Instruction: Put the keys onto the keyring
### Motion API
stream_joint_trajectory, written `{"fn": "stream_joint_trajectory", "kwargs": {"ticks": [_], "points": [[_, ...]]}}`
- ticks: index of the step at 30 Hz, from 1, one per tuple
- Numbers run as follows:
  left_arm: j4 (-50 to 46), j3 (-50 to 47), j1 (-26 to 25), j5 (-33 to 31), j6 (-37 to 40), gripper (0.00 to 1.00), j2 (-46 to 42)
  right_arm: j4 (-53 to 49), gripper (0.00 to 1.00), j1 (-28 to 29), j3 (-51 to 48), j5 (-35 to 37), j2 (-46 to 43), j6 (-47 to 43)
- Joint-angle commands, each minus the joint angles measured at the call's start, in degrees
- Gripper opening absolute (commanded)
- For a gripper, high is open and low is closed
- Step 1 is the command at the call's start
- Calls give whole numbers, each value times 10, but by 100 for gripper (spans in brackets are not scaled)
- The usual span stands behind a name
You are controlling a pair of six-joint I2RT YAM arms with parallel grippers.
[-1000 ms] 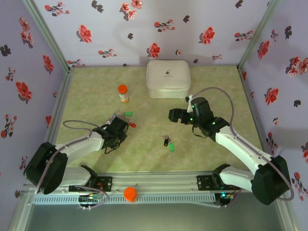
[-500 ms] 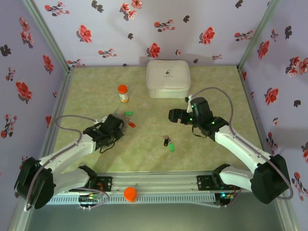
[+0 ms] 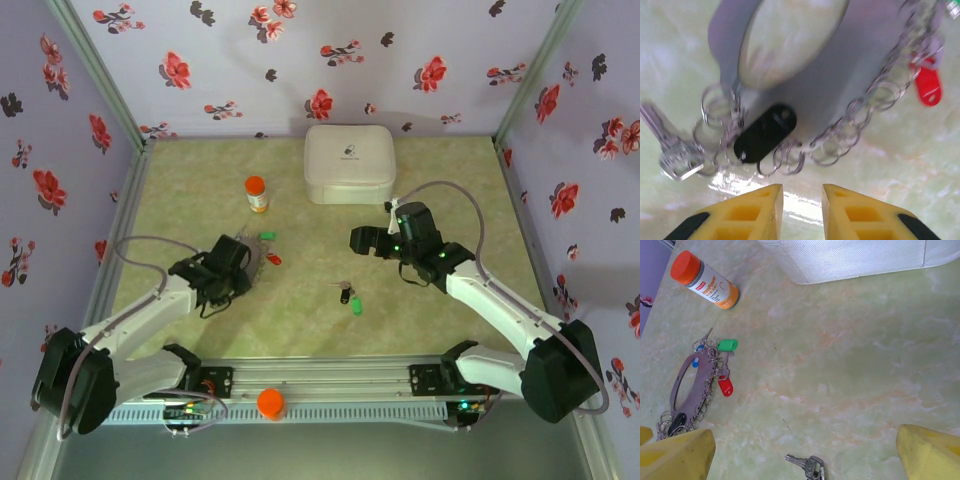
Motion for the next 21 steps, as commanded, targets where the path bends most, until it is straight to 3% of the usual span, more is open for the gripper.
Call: {"fn": "stream_joint_trajectory", "kwargs": {"ticks": [1, 5, 11, 21], "points": [[57, -34, -27, 18, -98, 25, -1, 6, 94, 5, 5, 0, -2, 2], [80, -40, -29, -5, -93, 25, 22, 3, 94, 5, 4, 0, -4, -1], [112, -58, 31, 7, -61, 22, 16, -5, 94, 5, -1, 6, -16, -3], [132, -68, 40, 31, -62, 23, 33, -2, 94, 5, -1, 4, -12, -4]]}}
